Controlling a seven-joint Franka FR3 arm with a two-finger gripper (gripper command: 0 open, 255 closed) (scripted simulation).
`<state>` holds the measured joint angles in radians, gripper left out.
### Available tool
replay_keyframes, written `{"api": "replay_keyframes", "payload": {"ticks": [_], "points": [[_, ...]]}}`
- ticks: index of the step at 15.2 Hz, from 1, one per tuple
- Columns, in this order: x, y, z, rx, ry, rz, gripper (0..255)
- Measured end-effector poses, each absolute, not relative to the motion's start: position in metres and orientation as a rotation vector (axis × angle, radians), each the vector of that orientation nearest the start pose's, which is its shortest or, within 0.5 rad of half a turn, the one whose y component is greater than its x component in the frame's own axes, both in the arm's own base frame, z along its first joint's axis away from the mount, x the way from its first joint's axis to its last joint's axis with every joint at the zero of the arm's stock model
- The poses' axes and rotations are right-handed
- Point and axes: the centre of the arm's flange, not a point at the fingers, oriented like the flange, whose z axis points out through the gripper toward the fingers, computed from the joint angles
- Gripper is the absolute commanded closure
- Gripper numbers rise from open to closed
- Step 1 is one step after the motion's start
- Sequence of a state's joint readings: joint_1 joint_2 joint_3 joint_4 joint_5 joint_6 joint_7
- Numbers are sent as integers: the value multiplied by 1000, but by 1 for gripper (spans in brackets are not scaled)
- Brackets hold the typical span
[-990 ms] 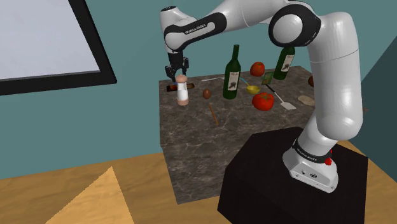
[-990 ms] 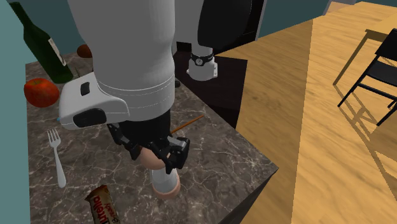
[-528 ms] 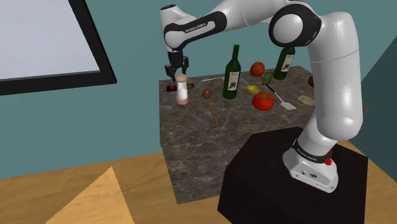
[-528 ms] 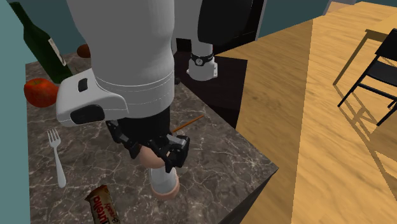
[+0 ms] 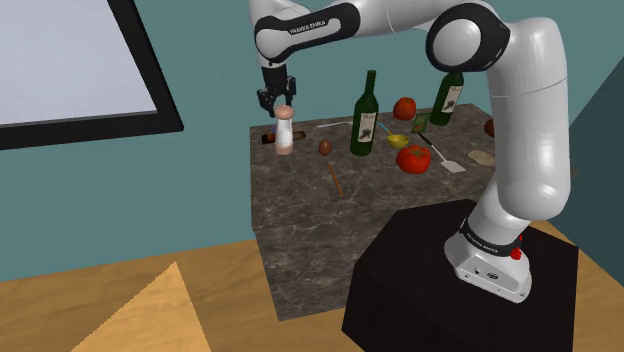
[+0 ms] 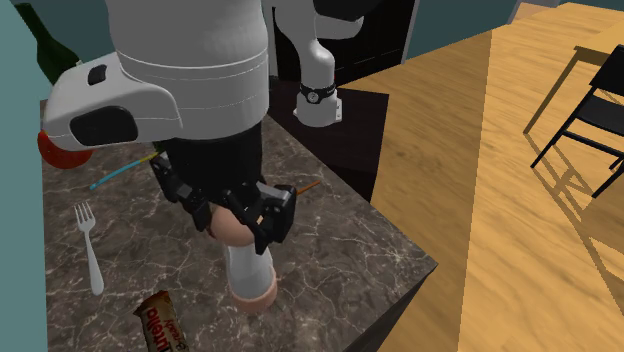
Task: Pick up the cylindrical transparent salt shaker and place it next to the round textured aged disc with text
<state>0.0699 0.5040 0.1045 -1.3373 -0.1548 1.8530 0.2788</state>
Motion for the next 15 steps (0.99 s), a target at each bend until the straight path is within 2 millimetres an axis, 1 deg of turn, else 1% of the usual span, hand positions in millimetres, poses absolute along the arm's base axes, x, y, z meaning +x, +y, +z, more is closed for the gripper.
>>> {"api": "replay_keyframes", "payload": {"ticks": [5,6,7,9,10,12,13,15], "points": [[701,97,470,-3232,122,-58,255],[701,96,473,-3232,122,-59,255],[695,92,476,-3232,122,-57,255],[682,78,483,-3232,122,-58,255],[675,68,487,-3232,122,-58,255],[657,48,494,-3231,123,-58,255],[648,42,494,-3232,123,-59,255],[631,24,500,-3232,123,-57,255]]}}
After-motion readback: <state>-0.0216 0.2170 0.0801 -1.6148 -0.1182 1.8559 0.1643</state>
